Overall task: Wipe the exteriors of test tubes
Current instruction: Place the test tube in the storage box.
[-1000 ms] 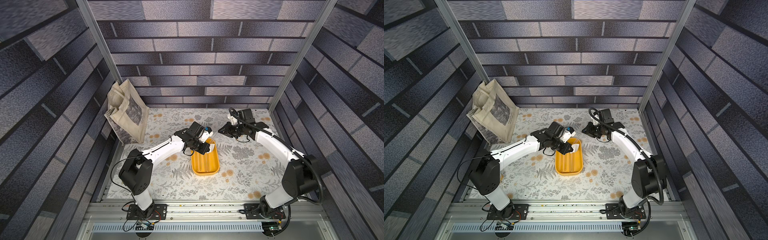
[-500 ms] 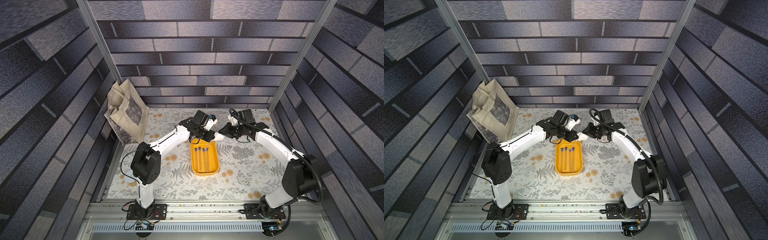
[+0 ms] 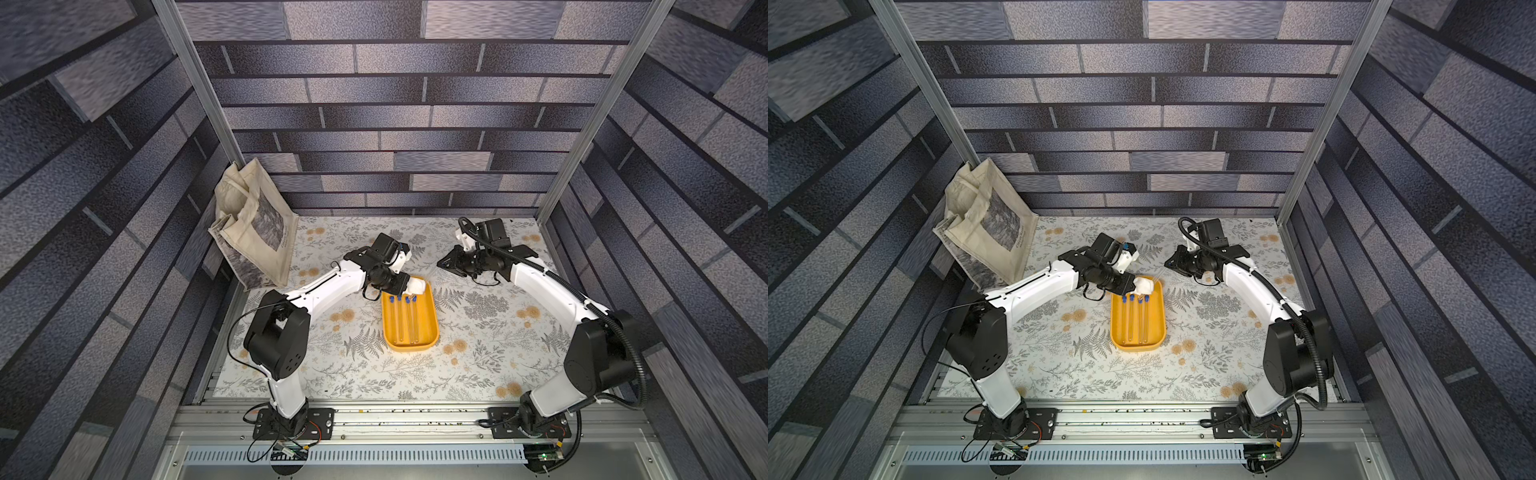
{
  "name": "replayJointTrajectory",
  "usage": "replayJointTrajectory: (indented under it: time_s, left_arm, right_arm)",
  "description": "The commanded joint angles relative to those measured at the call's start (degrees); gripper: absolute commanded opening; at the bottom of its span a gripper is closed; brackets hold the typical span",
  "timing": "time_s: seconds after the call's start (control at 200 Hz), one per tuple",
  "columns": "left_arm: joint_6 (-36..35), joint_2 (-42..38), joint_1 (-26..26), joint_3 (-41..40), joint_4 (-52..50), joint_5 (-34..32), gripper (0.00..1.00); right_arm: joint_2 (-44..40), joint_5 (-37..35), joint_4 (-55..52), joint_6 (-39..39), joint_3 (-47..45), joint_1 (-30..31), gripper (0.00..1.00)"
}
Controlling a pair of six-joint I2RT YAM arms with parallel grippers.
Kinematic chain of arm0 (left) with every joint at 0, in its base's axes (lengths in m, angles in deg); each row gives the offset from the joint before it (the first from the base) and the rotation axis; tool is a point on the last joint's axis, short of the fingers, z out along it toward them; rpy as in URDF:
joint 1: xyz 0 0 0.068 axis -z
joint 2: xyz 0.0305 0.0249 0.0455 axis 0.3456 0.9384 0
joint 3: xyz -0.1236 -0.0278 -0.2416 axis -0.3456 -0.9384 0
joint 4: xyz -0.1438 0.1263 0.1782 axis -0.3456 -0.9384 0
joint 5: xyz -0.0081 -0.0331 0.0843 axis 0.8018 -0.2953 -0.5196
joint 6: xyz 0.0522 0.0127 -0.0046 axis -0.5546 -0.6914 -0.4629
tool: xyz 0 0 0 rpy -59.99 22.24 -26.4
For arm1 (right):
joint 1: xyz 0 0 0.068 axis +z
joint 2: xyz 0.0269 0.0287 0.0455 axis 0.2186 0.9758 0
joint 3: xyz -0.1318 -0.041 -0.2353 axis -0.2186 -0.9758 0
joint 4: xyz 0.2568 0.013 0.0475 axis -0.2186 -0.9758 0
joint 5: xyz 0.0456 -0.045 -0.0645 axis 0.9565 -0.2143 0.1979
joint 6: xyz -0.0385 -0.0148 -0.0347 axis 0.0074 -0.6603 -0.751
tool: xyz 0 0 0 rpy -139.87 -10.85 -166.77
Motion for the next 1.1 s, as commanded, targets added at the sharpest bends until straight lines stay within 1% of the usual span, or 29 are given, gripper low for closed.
replayJointTrajectory:
  time_s: [0.0, 0.125, 0.341, 0.421, 0.551, 0.686, 0.796, 0.972, 1.097]
  left_arm:
    - [1.9, -7.7, -2.0, -2.4, -2.8, -6.1, 0.03]
    - [0.9, -12.7, -4.5, -4.5, -6.1, -8.5, 0.03]
    - [0.0, -19.6, -10.7, -8.7, -7.1, -6.1, 0.03]
    - [-0.6, -20.9, -12.6, -9.9, -6.9, -5.2, 0.04]
    - [-1.4, -21.8, -15.0, -11.7, -5.9, -3.1, 0.03]
    - [-1.1, -23.0, -15.7, -12.5, -4.9, -2.0, 0.03]
    - [-1.0, -24.9, -15.9, -13.0, -4.0, -1.7, 0.04]
    - [-1.2, -24.9, -16.3, -13.5, -4.1, -1.2, 0.04]
    - [-1.0, -24.6, -16.2, -13.7, -3.7, -0.8, 0.04]
  right_arm:
    - [1.3, 1.3, -2.7, -1.5, 2.8, -0.4, 0.17]
    - [3.2, 2.2, -4.9, -2.4, 4.9, -0.4, 0.17]
    - [9.3, 4.4, -13.0, -6.2, 11.8, 0.3, 0.17]
    - [12.1, 3.7, -18.0, -9.1, 15.9, 1.7, 0.17]
    - [15.9, 0.0, -23.1, -12.1, 20.9, 4.8, 0.17]
    - [19.8, -2.0, -25.5, -13.3, 23.5, 7.8, 0.17]
    - [22.0, -3.3, -25.7, -13.9, 23.8, 9.8, 0.16]
    - [24.7, -5.3, -26.2, -14.9, 24.0, 11.7, 0.16]
    - [24.9, -5.9, -24.6, -14.6, 22.8, 12.2, 0.17]
